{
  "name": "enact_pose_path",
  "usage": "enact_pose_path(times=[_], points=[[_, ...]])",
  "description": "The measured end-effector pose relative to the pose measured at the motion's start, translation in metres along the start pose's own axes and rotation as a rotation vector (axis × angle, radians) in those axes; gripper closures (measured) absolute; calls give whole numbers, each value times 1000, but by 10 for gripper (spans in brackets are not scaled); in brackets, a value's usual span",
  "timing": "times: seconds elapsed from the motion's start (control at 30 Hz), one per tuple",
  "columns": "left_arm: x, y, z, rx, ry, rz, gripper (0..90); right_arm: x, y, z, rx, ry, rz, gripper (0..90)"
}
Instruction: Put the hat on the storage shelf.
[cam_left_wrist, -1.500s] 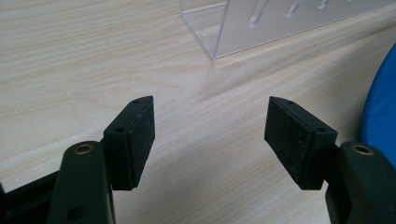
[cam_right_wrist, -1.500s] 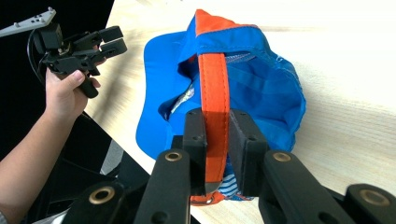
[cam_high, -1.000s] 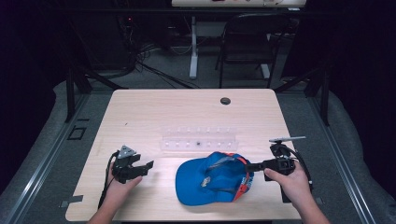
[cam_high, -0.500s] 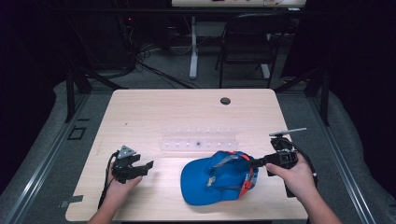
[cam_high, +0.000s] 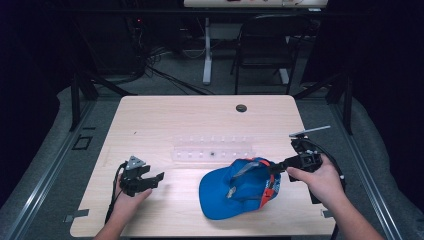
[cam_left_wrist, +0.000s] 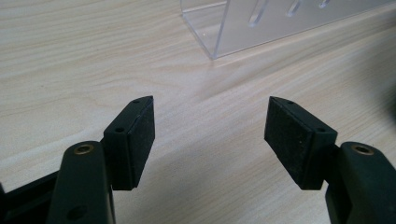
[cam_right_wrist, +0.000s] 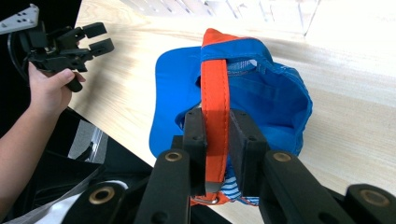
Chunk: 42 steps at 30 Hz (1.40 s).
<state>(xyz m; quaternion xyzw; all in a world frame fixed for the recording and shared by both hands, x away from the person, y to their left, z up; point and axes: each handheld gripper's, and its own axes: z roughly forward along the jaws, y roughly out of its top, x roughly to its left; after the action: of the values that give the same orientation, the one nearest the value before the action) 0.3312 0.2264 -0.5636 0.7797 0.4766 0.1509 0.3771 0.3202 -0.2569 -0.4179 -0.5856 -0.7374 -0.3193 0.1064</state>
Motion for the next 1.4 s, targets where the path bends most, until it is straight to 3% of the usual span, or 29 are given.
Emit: enact_pose_path(times=[0.5,0.87,1.4], points=[[-1,0,0,-3,1,-1,338,26,18,-27,-7,54,-10,778],[-1,0,1,-3,1,-1,338,36,29,-37,3,133,33,779],[-1,0,0,-6,1,4,338,35,40,-41,-1,321,113,780]])
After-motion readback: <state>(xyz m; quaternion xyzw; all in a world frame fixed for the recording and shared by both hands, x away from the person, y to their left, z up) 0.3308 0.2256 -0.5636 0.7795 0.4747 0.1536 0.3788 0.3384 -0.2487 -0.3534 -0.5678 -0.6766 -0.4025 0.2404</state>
